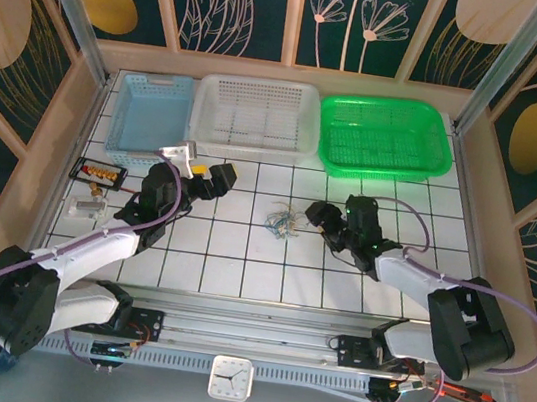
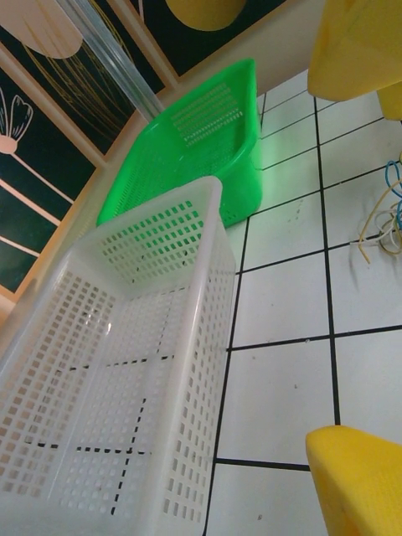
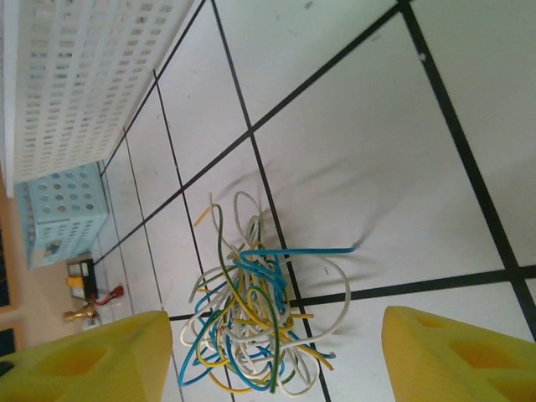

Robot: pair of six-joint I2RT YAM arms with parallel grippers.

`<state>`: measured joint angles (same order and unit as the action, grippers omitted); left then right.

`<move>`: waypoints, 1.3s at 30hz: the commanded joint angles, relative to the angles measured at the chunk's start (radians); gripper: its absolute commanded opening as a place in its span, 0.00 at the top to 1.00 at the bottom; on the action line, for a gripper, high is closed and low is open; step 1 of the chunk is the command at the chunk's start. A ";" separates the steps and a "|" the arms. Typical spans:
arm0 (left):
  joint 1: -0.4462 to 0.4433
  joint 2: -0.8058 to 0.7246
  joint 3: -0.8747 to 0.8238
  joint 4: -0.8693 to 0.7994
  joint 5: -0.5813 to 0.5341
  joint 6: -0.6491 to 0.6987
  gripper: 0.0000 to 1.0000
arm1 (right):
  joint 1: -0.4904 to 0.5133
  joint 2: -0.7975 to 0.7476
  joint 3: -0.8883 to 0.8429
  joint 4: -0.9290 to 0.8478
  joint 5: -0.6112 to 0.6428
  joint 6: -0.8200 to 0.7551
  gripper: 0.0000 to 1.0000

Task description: Untangle the cables

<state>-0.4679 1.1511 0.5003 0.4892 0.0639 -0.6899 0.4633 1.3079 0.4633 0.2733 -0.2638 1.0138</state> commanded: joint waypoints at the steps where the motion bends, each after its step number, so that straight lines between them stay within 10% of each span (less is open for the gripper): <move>1: -0.008 0.009 0.007 0.013 0.012 -0.008 0.01 | -0.018 0.001 -0.016 0.141 -0.078 0.094 0.33; 22: -0.009 0.027 0.010 0.012 0.016 -0.012 0.01 | -0.031 0.205 -0.062 0.448 -0.162 0.260 0.35; 39: -0.009 0.042 0.009 0.022 0.015 -0.010 0.01 | -0.088 0.375 -0.033 0.636 -0.206 0.310 0.63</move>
<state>-0.4717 1.1828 0.5003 0.4896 0.0704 -0.6903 0.3862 1.6573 0.4091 0.8387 -0.4500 1.3193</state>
